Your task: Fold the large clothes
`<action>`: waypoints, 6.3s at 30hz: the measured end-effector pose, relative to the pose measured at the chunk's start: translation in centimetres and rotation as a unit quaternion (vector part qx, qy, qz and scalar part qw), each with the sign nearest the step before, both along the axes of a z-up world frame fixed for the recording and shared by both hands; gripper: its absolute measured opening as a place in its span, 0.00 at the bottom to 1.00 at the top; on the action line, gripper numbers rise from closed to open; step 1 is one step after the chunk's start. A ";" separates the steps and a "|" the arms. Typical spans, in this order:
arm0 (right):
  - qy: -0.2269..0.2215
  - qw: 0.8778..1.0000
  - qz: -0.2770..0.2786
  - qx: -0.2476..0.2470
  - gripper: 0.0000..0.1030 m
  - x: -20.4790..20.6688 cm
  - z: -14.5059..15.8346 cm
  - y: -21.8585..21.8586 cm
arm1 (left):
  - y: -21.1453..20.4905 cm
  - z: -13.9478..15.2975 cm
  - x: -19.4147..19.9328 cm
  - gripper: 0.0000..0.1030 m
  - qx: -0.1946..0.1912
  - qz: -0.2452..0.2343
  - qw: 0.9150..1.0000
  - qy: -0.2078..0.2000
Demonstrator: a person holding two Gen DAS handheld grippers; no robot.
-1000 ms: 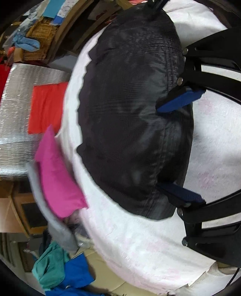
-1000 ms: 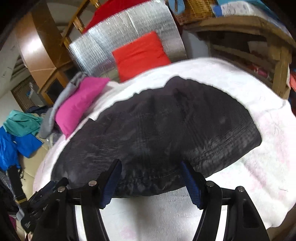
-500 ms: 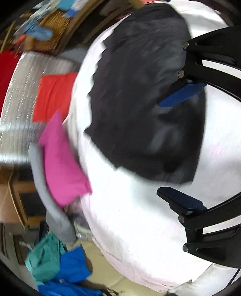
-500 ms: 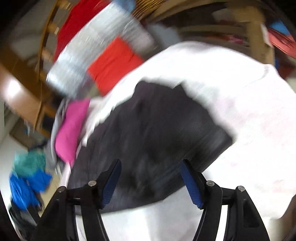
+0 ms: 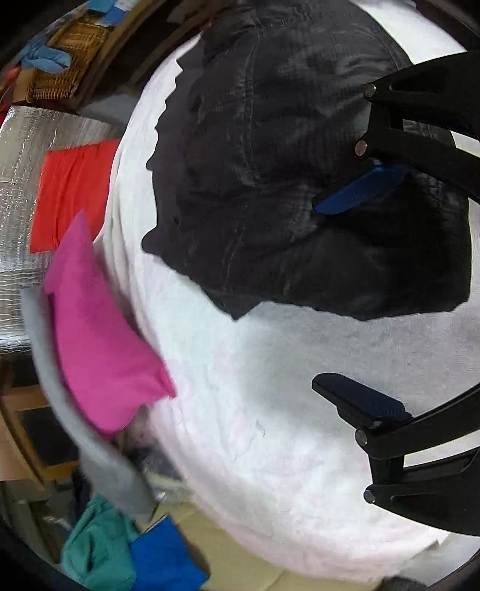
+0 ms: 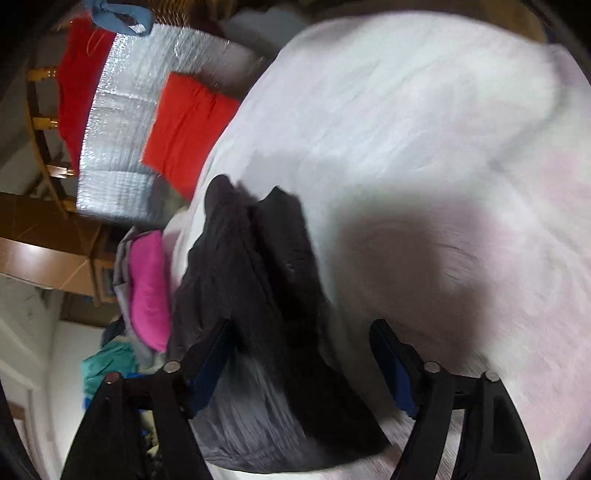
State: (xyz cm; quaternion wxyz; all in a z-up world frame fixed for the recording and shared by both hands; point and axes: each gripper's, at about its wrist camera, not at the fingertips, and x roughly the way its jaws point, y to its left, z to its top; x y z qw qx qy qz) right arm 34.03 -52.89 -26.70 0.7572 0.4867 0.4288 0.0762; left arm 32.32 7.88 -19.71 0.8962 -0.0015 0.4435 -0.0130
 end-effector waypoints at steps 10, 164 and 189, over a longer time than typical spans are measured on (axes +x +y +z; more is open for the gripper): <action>-0.025 0.997 0.075 -0.010 0.83 3.3 -0.2 4.5 | 2.4 -2.3 2.1 0.86 -0.188 -0.016 0.979 0.073; -0.271 0.859 -0.015 -0.434 0.87 -37.4 31.9 28.4 | -9.6 30.3 -35.7 0.90 0.091 0.077 0.935 -0.334; -0.270 0.864 -0.008 -0.425 0.87 -37.3 31.6 28.6 | -9.6 29.9 -35.8 0.90 0.094 0.076 0.937 -0.329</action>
